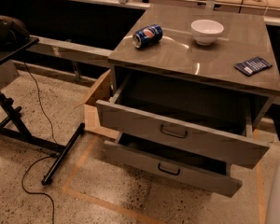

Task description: Place rxbar blueberry into white bowl

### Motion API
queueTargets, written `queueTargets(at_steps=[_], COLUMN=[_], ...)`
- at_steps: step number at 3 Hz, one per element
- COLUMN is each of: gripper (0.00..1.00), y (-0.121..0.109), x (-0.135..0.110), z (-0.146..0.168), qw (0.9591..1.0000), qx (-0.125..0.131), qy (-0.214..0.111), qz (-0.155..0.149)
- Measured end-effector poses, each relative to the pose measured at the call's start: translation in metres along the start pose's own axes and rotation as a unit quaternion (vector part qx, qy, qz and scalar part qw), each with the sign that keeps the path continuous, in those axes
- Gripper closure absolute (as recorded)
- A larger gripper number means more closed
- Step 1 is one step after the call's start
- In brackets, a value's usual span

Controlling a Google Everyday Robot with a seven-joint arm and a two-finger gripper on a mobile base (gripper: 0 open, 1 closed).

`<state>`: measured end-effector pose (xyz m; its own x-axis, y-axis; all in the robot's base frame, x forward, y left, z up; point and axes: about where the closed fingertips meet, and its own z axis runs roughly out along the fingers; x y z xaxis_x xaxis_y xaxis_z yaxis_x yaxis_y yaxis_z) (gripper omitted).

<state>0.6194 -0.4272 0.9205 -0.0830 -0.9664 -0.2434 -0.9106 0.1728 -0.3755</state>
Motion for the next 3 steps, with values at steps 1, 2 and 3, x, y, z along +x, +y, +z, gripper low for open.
queueTargets(at_steps=[1,2,3], gripper=[0.0,0.0,0.0], y=[-0.011,-0.022,-0.029], x=[0.002,0.016,0.031], z=[0.0,0.004,0.007], qw=[0.9939,0.9712,0.9373], qx=[0.039,0.072,0.091], qy=[-0.06,-0.12,-0.171], qz=[0.084,0.193,0.29])
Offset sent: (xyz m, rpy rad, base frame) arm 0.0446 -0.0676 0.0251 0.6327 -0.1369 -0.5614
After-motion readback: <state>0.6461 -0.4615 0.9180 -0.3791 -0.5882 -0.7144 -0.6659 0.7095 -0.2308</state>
